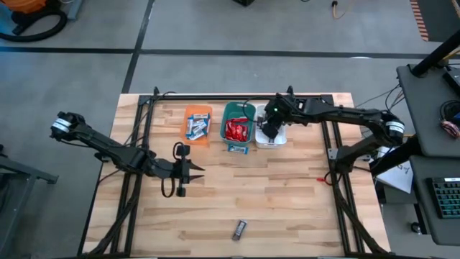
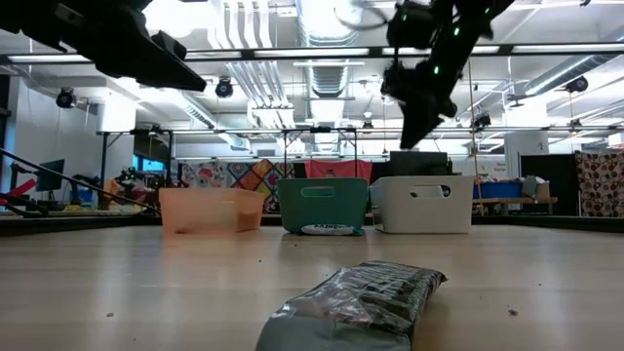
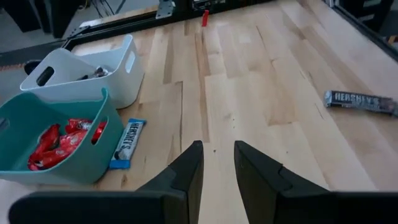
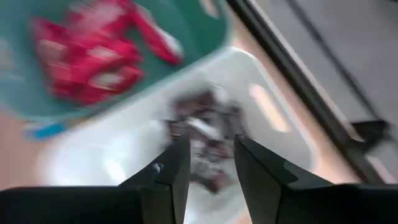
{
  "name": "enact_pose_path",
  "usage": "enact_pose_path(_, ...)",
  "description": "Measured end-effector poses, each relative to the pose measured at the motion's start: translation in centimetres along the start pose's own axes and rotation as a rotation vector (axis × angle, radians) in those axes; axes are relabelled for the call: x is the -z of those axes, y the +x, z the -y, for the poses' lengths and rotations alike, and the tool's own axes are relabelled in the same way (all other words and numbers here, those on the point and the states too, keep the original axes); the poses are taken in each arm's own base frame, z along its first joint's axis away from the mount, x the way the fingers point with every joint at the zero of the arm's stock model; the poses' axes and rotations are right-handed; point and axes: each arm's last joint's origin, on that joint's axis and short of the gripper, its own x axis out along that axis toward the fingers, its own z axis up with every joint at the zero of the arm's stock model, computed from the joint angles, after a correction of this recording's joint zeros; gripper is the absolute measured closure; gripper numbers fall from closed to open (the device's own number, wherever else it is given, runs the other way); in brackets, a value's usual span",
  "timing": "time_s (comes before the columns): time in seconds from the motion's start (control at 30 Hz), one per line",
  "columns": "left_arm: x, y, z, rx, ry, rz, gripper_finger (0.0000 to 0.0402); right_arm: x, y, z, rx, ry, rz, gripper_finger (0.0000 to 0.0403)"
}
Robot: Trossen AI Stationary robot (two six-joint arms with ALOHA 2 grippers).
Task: Organize candy in baskets
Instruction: Put the white chocolate into the orange bin
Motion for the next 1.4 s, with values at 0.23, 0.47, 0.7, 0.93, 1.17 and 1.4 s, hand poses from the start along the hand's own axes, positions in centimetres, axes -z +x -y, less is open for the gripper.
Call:
enact_pose_path(0.23, -0.5, 0.0, 0.1, 0.023, -0.103, 0.050, 0.0326, 0.6, -4.2, -3.4, -0.250, 0.021, 0.070, 0.0298)
enact_pose_path(0.47, -0.9, -0.1, 0.2, 0.055, -0.157, 0.081, 0.0326, 2.8, -7.1, -8.5, -0.383, -0.010, 0.033, 0.0307)
enact_pose_path(0.7, -0.9, -0.1, 0.3, 0.065, -0.233, 0.084, 0.0326, 5.3, -8.9, -12.9, -0.481, 0.001, -0.040, 0.0306)
enact_pose_path(0.93, -0.9, -0.3, 0.9, 0.093, -0.304, 0.082, 0.0326, 7.8, -9.6, -15.7, -0.501, -0.019, -0.121, 0.0310)
enact_pose_path(1.17, -0.9, -0.3, 0.8, 0.082, -0.349, 0.082, 0.0326, 10.1, -7.9, -18.4, -0.362, -0.105, -0.067, 0.0315)
enact_pose_path(1.4, -1.0, -0.3, 0.5, -0.013, -0.378, 0.108, 0.0326, 11.7, -3.6, -20.2, -0.368, -0.111, 0.088, 0.0337)
